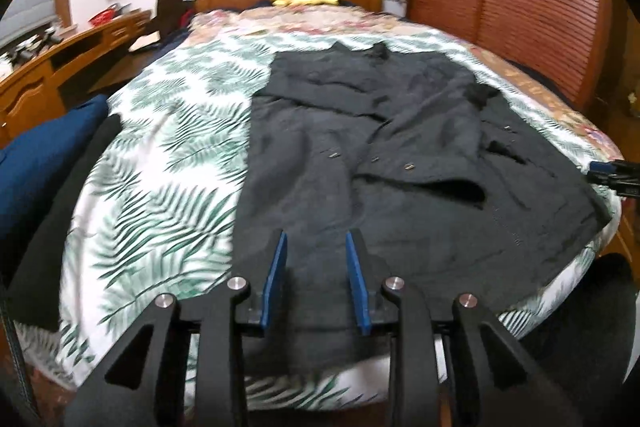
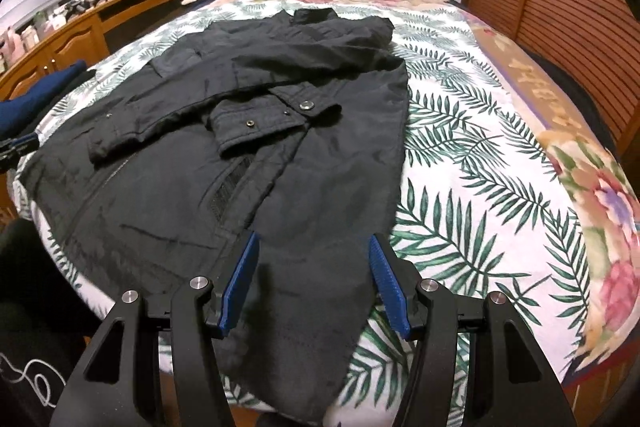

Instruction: Fold large clothes

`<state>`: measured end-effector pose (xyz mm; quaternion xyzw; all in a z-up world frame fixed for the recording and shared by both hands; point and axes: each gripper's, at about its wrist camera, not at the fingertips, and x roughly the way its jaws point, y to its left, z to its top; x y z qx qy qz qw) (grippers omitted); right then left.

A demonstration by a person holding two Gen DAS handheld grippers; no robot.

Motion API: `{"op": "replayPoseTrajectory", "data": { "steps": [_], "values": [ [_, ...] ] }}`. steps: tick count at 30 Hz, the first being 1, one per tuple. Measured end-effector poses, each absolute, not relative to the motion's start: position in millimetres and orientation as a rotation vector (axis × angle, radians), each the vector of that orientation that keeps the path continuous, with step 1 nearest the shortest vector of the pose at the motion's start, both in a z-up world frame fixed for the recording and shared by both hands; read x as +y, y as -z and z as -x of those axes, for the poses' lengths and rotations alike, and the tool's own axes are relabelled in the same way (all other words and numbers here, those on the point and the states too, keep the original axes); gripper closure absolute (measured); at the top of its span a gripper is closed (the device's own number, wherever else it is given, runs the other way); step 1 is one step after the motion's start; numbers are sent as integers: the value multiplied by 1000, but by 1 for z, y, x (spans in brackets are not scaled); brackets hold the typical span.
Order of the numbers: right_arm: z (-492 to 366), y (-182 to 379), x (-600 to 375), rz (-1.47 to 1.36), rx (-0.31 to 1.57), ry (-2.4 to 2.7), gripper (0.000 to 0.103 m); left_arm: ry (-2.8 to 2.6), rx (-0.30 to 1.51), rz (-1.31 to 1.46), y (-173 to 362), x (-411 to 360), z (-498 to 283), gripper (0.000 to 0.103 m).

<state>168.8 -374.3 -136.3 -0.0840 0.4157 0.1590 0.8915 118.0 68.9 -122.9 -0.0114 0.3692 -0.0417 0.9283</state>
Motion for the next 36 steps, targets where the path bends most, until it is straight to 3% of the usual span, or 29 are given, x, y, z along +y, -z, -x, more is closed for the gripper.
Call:
{"op": "replayPoseTrajectory", "data": {
  "steps": [10,13,16,18,28,31,36],
  "values": [
    [-156,148,-383,163,885,-331,42,23,849,-31,149,88,-123,68],
    [-157,155,-386,157,903,-312,41,27,860,20,159,104,-125,61],
    [-159,160,-389,143,914,-301,37,2,853,28,163,112,-129,45],
    [-161,163,-390,140,920,-290,32,-5,853,36,165,114,-130,43],
    [-158,165,-385,146,937,-324,30,-1,837,4,160,107,-120,42],
    [-153,162,-381,111,924,-389,33,56,839,36,158,103,-107,42],
    [-149,162,-377,112,916,-389,34,97,833,48,160,97,-89,55]
  ]
}}
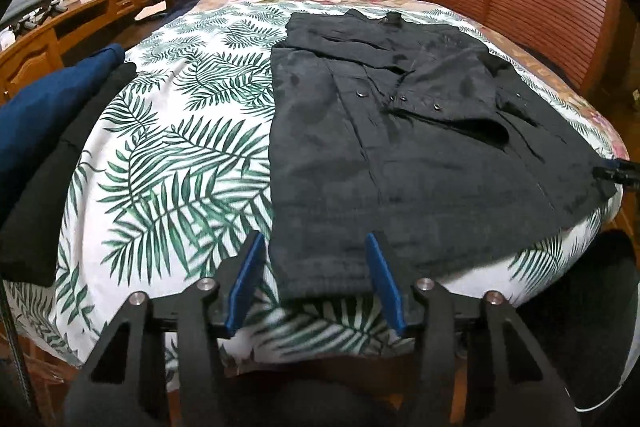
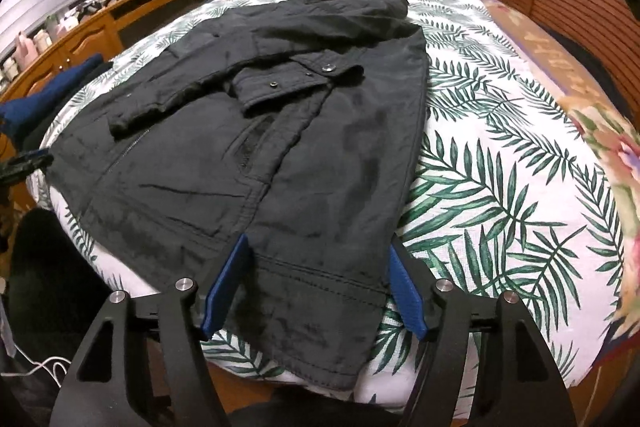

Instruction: Fold large clothes

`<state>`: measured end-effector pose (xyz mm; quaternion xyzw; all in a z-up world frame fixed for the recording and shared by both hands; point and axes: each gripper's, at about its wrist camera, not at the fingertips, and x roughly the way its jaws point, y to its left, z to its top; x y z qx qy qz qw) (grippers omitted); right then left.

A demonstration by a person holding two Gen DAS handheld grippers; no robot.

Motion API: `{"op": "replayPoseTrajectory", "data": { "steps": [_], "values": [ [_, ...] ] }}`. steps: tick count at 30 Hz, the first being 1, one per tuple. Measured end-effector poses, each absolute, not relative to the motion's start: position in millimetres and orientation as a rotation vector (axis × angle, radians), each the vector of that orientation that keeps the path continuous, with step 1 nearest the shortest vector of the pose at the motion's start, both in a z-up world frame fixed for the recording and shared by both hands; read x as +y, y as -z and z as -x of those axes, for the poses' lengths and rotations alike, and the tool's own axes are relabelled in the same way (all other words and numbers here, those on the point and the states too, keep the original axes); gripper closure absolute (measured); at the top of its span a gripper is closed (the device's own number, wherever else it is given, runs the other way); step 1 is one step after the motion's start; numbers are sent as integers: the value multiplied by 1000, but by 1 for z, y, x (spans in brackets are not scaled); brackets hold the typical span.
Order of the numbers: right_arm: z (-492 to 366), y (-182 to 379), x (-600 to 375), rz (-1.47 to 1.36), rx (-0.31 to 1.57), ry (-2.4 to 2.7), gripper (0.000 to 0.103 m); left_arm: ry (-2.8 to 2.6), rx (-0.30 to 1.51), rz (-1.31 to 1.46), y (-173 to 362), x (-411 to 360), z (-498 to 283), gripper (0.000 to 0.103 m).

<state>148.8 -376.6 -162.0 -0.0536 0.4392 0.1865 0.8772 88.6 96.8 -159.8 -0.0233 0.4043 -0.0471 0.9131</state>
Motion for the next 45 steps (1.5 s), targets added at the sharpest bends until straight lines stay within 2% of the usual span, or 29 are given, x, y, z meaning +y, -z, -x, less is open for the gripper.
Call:
{"op": "replayPoseTrajectory", "data": {
  "steps": [3,5,8,9,10,11,12,15,24,32,36,41,45],
  "values": [
    [-148,164,-378,108,927,-388,36,101,828,48,162,97,-86,56],
    [-146,166,-378,126,938,-380,43,100,826,57,163,99,-86,56],
    [-142,168,-375,172,946,-387,45,91,817,50,165,97,-85,56],
    [-142,168,-375,174,947,-388,47,98,814,45,164,96,-85,67],
    [-142,168,-376,174,946,-388,53,108,813,33,164,94,-85,75],
    [-142,167,-375,174,942,-392,67,88,808,-1,160,90,-84,87],
    [-142,165,-375,170,925,-400,78,79,803,-13,158,89,-84,91],
    [-139,153,-369,172,868,-407,88,91,769,-4,142,88,-81,99],
    [-146,68,-364,75,656,-427,91,101,620,-1,64,87,-76,101],
    [-124,-24,-366,51,484,-447,93,114,349,-40,-64,64,-41,101],
    [-91,-76,-375,79,385,-441,93,120,273,-57,-110,63,-20,101],
    [-49,-121,-381,145,275,-385,93,129,195,-91,-145,53,11,101],
    [-29,-139,-390,145,234,-377,93,131,180,-92,-149,54,18,101]
  ]
}}
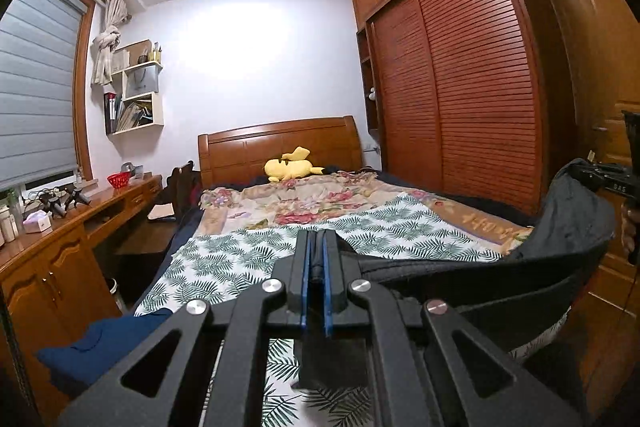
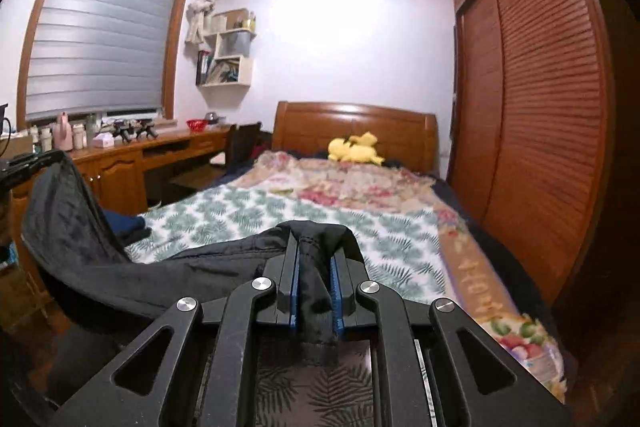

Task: Fold large clothes
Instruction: 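Grasp the jacket hem with the left tool while the right tool grasps it too, then lift the hem with both tools and carry it toward the collar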

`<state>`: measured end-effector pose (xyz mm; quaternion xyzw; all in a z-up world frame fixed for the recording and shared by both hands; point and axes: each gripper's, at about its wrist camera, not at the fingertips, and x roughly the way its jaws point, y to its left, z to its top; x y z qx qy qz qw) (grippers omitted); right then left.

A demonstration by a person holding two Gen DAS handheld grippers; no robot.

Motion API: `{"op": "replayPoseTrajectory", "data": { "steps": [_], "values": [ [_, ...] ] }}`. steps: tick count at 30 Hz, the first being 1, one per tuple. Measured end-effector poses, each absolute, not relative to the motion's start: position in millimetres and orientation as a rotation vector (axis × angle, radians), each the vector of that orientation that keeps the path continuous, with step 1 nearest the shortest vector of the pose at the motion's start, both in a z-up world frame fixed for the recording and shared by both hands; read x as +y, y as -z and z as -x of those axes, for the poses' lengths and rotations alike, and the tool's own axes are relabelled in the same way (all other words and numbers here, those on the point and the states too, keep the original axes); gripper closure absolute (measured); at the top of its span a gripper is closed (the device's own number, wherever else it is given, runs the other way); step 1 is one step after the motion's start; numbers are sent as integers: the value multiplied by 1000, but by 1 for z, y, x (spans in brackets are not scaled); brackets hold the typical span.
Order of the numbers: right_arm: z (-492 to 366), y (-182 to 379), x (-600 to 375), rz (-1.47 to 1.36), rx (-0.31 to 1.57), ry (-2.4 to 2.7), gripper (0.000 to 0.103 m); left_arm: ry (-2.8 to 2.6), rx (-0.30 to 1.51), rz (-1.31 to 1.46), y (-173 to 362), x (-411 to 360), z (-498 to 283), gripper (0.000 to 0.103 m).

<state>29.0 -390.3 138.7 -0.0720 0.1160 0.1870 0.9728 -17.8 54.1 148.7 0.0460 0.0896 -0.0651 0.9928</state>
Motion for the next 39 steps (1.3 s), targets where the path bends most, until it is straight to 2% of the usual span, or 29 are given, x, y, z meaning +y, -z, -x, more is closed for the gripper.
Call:
{"op": "replayPoseTrajectory", "data": {
  "steps": [7,17,23,31,39],
  "values": [
    [-30,-102,-392,184,335,-383,93,114,319,-80,-97,62,-16,101],
    [-107,-9,-387,168,537,-353,91,72,434,-89,-23,54,-89,100],
    [-160,36,-383,149,559,-311,91,70,444,-88,-3,56,-151,100],
    [-223,48,-383,148,540,-246,90,115,442,-36,13,59,-228,100],
    [-265,53,-368,197,548,-228,88,128,454,-3,37,68,-257,100]
  ]
}}
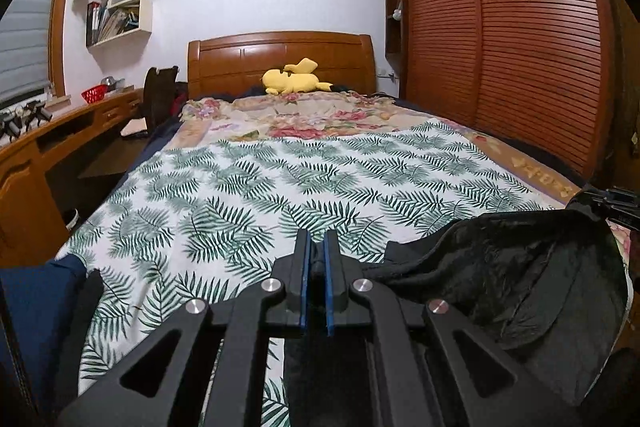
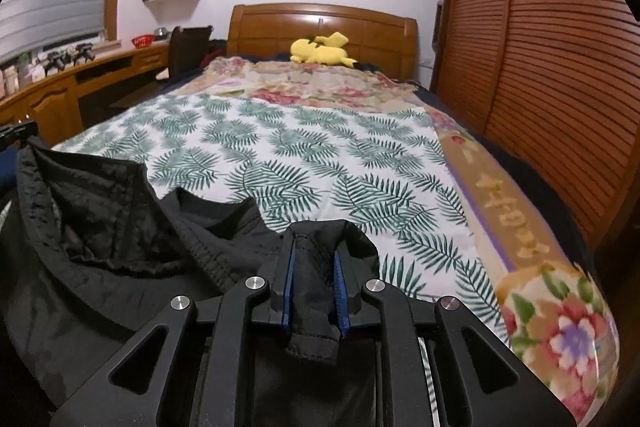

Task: Fold large clothes
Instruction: 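Lift the hem with both tools and carry it toward the collar, then lower the hem onto the jacket and open both tools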

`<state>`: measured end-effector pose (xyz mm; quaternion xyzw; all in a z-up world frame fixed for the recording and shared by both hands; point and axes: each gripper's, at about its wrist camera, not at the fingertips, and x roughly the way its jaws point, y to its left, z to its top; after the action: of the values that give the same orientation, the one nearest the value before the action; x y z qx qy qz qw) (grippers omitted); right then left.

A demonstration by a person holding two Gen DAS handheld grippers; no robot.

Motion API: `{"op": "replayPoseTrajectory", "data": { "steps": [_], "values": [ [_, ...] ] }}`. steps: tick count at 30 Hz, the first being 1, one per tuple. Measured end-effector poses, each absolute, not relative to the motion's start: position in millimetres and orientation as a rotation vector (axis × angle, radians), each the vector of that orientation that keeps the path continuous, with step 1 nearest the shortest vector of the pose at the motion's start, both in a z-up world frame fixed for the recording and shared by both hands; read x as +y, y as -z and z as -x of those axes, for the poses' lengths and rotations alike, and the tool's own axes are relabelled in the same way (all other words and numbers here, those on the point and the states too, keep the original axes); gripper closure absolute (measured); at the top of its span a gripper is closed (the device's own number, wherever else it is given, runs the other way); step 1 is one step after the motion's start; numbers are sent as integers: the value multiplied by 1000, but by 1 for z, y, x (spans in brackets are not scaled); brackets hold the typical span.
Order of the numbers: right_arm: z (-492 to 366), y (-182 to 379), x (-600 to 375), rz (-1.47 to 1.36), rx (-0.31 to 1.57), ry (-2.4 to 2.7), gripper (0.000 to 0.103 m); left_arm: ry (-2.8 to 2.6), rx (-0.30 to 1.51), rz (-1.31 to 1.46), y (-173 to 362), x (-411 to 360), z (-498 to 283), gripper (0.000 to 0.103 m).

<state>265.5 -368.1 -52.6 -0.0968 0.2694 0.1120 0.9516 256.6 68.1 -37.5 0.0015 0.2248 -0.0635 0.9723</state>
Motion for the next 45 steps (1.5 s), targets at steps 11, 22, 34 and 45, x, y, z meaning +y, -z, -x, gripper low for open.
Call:
{"op": "replayPoseTrajectory", "data": {
  "steps": [11,22,34,45],
  "values": [
    [-315,77,-350,191,624,-204,87,132,483,29,46,76,-273,99],
    [-346,88,-334,212,642,-185,87,108,494,39,50,85,-275,98],
    [-397,114,-336,161,727,-130,87,130,533,53,55,79,-275,89],
    [-403,113,-360,12,764,-49,55,202,560,35,62,56,-277,84]
  ]
}}
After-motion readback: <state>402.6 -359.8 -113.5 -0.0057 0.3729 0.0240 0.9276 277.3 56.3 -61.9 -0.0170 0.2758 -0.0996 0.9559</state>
